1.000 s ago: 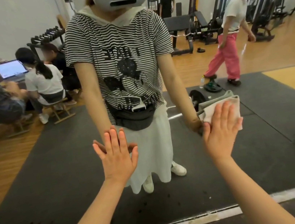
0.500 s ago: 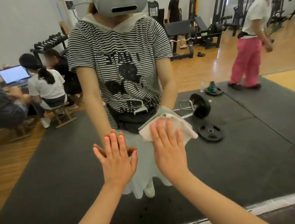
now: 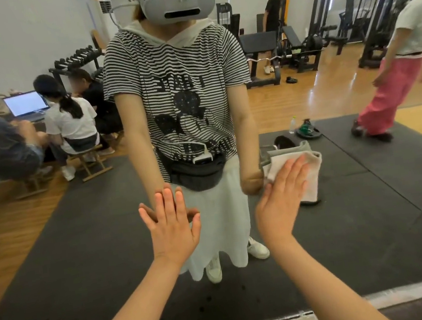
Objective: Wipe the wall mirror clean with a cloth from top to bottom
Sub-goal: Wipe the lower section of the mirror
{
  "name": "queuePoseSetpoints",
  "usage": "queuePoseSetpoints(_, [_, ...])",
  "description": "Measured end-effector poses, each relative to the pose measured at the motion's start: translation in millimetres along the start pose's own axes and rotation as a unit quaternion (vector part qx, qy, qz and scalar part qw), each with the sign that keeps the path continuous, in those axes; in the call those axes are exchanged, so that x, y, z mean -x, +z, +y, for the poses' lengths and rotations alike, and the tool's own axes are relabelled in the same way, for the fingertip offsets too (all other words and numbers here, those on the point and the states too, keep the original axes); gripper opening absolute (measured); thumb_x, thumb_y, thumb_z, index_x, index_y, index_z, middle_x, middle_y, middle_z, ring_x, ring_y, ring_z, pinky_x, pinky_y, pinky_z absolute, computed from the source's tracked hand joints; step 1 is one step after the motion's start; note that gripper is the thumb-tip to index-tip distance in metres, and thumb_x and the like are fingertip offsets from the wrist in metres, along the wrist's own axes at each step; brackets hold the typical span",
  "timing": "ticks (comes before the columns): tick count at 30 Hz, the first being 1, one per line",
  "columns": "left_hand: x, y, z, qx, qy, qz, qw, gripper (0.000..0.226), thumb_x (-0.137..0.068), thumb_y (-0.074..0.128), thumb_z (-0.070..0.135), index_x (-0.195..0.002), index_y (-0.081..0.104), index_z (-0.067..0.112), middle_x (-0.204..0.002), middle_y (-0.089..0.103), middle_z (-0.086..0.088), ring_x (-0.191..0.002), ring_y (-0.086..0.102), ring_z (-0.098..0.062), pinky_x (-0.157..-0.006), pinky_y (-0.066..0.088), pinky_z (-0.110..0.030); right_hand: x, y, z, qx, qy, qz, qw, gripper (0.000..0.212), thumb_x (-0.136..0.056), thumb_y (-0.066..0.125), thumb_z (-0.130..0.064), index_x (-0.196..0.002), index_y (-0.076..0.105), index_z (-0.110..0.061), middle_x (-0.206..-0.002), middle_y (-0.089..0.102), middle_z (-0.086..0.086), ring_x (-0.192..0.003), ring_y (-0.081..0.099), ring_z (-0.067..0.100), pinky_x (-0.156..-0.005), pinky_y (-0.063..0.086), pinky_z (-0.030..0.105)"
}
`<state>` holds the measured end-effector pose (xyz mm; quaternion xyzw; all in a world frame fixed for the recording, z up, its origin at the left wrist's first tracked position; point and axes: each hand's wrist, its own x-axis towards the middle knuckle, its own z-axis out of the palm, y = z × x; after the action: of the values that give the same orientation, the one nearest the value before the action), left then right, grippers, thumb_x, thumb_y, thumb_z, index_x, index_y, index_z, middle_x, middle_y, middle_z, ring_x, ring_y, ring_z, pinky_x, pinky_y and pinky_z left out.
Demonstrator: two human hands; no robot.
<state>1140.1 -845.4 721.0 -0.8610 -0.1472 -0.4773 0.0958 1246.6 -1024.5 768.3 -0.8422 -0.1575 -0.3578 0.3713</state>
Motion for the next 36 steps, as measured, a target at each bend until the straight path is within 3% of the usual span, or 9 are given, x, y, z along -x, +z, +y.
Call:
queuePoseSetpoints(2, [0, 0, 0, 0.0, 0.003, 0.001, 1.0, 0.067, -0.102, 0.007, 0.047, -0.154, -0.009, 0.007, -0.16, -0.018, -0.012, -0.148, -0.014, -0.028, -0.106, 0.006, -0.067, 19, 8, -27, 0.034, -0.076, -0.027, 0.996, 0.065, -0.085, 0.029, -0.01, -0.147, 0.014, -0.004, -0.152, 0.016, 0.025, -0.137, 0.02, 0.042, -0.107, 0.026, 0.058])
queuePoseSetpoints(5, [0, -1, -1, 0.002, 0.006, 0.005, 1.0, 0.067, -0.103, 0.008, 0.048, -0.153, -0.009, 0.007, -0.16, -0.018, -0.012, -0.149, -0.013, -0.027, -0.107, 0.005, -0.066, 52, 21, -46, 0.058, -0.264, -0.082, 0.959, 0.082, -0.079, 0.033, -0.009, -0.155, 0.002, -0.015, -0.159, 0.007, 0.01, -0.147, 0.006, 0.032, -0.115, 0.01, 0.052])
queuePoseSetpoints(10, [0, -3, -1, 0.001, 0.009, 0.002, 1.0, 0.068, -0.103, 0.008, 0.048, -0.154, -0.009, 0.007, -0.161, -0.016, -0.012, -0.148, -0.014, -0.027, -0.106, 0.01, -0.068, 35, 15, -21, 0.096, -0.341, -0.067, 0.933, 0.072, -0.088, 0.039, -0.017, -0.154, 0.008, -0.022, -0.156, 0.021, 0.0, -0.149, -0.001, 0.018, -0.117, 0.006, 0.043])
queuePoseSetpoints(14, [1, -1, -1, -0.013, 0.009, -0.003, 1.0, 0.068, -0.102, 0.007, 0.048, -0.154, -0.011, 0.008, -0.16, -0.014, -0.014, -0.148, -0.017, -0.026, -0.11, -0.004, -0.063, 5, -1, 20, 0.121, -0.244, -0.023, 0.962, 0.053, -0.1, 0.035, -0.034, -0.148, 0.027, -0.016, -0.148, 0.04, 0.012, -0.14, 0.024, 0.028, -0.111, 0.018, 0.048])
queuePoseSetpoints(18, [3, -1, -1, -0.025, 0.013, 0.008, 1.0, 0.068, -0.102, 0.009, 0.048, -0.154, -0.01, 0.007, -0.16, -0.02, -0.012, -0.148, -0.015, -0.027, -0.112, -0.007, -0.059, -13, -19, 52, 0.116, -0.099, -0.003, 0.988, 0.06, -0.103, 0.014, -0.046, -0.148, 0.024, -0.007, -0.15, 0.035, 0.022, -0.14, 0.019, 0.034, -0.11, 0.015, 0.057])
queuePoseSetpoints(25, [1, -2, 1, -0.032, 0.014, 0.019, 0.999, 0.069, -0.102, 0.012, 0.047, -0.153, -0.01, 0.006, -0.16, -0.02, -0.013, -0.148, -0.015, -0.028, -0.112, -0.007, -0.059, -26, -11, 64, 0.094, -0.209, 0.028, 0.973, 0.064, -0.104, 0.016, -0.041, -0.153, -0.01, -0.01, -0.148, 0.012, 0.028, -0.148, -0.009, 0.031, -0.117, -0.01, 0.046])
queuePoseSetpoints(28, [0, -1, 1, -0.03, 0.013, 0.027, 0.999, 0.07, -0.102, 0.014, 0.047, -0.153, -0.011, 0.006, -0.16, -0.02, -0.012, -0.148, -0.015, -0.028, -0.113, -0.008, -0.058, -20, -4, 47, 0.047, -0.16, 0.032, 0.986, 0.064, -0.103, 0.025, -0.034, -0.153, -0.005, -0.007, -0.146, 0.01, 0.03, -0.145, -0.002, 0.039, -0.117, -0.01, 0.044])
queuePoseSetpoints(31, [0, -1, 2, -0.03, 0.012, 0.022, 0.999, 0.07, -0.102, 0.014, 0.047, -0.153, -0.012, 0.006, -0.159, -0.021, -0.013, -0.148, -0.016, -0.029, -0.112, -0.008, -0.058, 10, 14, 0, 0.045, -0.192, -0.011, 0.98, 0.062, -0.09, 0.036, -0.028, -0.143, 0.019, 0.001, -0.145, 0.016, 0.029, -0.133, 0.02, 0.044, -0.11, 0.01, 0.054])
queuePoseSetpoints(36, [2, -7, 2, -0.044, 0.004, -0.002, 0.999, 0.069, -0.103, 0.011, 0.048, -0.153, -0.011, 0.005, -0.16, -0.018, -0.017, -0.148, -0.015, -0.029, -0.113, -0.007, -0.057, 40, 35, -21, 0.038, -0.294, -0.023, 0.955, 0.078, -0.091, 0.038, -0.03, -0.154, -0.005, -0.011, -0.161, -0.009, 0.01, -0.149, -0.01, 0.027, -0.118, -0.005, 0.046])
